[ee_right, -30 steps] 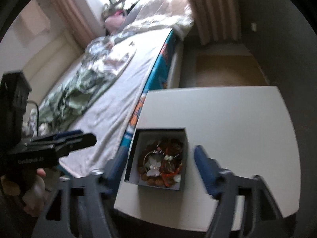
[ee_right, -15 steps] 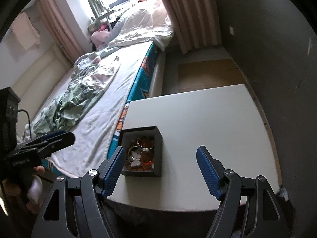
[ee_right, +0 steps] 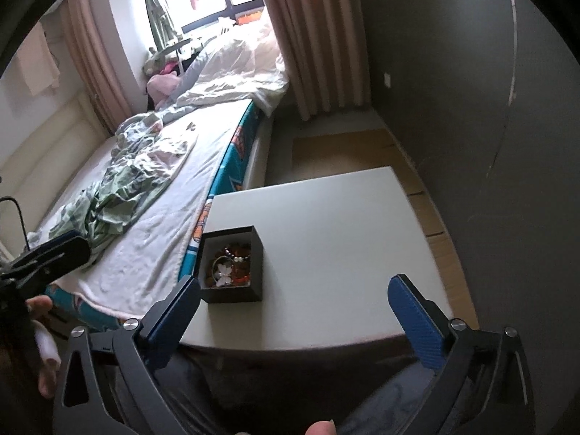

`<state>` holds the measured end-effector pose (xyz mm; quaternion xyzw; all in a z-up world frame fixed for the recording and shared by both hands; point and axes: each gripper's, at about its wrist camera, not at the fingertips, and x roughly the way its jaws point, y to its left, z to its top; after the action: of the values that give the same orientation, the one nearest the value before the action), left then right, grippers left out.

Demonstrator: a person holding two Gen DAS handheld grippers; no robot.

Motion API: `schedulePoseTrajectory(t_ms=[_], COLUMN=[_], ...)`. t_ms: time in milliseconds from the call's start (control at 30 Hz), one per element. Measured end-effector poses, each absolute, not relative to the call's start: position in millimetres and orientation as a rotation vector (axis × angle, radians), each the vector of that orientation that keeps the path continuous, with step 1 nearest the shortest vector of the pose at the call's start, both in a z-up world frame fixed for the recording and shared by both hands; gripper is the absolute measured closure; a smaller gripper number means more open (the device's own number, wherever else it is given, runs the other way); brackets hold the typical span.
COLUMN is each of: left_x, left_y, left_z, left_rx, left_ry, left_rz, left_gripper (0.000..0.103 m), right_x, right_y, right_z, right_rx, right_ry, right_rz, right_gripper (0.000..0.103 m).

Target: Organize jewelry

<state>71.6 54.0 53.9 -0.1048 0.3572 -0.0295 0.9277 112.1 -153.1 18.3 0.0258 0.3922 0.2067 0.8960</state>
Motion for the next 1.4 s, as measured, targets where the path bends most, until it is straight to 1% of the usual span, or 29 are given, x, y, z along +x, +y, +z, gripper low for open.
schedulePoseTrajectory(t_ms=[300,600,833,1033,1200,1400], left_x=[21.6,-19.3,-46.1,-60.5,-64.7,-63.1], left_y=[31.7,24.3,17.0,15.4,19.7,26.4], left_z=[81.1,91.3,84.3,69.9,57.3,46.5], left_rx=[-0.168,-0.105,-0.087,-0.087,-0.107,-0.105], left_ry=[0.628,0.546,0.511,0.502,0.477,0.486], left_rz=[-0.041,0.010,0.011,0.019,0.015,0.041], left_gripper=[0.001,0.000,0.000,0.000,0.001,0.000], right_x=[66.1,29.2,6.2,-1.9,-4.8,-4.1], right_y=[-174.9,-186.4,-191.0,-197.0,-198.2,-207.3], right_z=[42.2,54.7,47.3,29.7,12.9,5.0], right_rx=[0.054,0.051,0.040,0.034,-0.011,0.044], right_ry=[0.699,0.626,0.571,0.583,0.581,0.574], right_rz=[0.425,0.469,0.495,0.469,0.432,0.445], right_gripper=[0.000,0.000,0.000,0.000,0.000,0.000])
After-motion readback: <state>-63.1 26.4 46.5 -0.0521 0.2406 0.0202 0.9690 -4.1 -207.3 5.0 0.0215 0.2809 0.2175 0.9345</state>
